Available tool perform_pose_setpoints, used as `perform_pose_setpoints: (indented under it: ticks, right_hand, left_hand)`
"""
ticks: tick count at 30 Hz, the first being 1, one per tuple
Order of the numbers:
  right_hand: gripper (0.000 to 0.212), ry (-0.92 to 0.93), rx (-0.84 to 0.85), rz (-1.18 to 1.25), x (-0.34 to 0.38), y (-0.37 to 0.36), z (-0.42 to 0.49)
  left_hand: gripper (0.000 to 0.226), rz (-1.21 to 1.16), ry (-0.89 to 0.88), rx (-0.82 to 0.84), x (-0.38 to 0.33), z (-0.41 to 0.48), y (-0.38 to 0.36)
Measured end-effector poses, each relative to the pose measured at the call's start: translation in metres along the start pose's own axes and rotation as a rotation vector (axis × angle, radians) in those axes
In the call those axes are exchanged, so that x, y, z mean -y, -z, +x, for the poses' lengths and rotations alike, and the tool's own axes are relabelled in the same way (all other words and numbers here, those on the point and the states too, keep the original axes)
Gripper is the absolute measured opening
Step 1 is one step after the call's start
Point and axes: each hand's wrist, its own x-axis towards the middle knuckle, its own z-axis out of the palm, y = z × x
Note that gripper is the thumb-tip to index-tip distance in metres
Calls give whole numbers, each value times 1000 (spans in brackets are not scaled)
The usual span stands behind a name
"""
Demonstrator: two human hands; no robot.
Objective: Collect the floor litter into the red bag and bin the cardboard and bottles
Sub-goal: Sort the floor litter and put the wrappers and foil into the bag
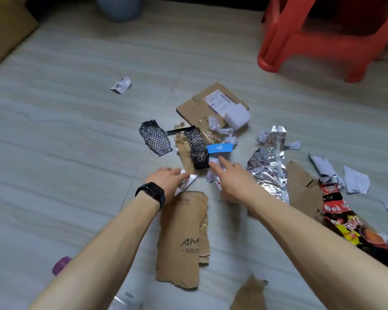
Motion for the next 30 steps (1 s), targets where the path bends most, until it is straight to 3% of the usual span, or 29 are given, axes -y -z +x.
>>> perform_pose_setpoints:
  ticks: [2, 7, 13, 19, 21, 25, 30]
  right_hand:
    - [60, -2, -71, -31, 4, -13, 1]
    - [29, -12, -180, 33, 15, -33, -30]
    - [31, -145, -203, 72, 36, -46, -71]
    - [23, -213, -8, 167, 36, -37, -119]
    - [20, -243, 74, 188, 33, -24, -141]
    - [33, -214, 306, 97, 53, 35, -189]
    - [37, -149, 214, 251, 94, 112, -229]
  left_hand:
    - [36, -71, 34, -59, 2, -1, -16]
    - [33, -112, 145, -78, -6, -28, -31]
    - [24, -48, 191, 29, -20, -61, -22]
    - [22, -97, 91, 7, -9, -123, 9]
    - [27, -125, 98, -37, 0, -151, 26]
    - [28, -181, 171, -144, 11, -213, 67]
    - [22, -255, 254, -319, 21, -293, 99]
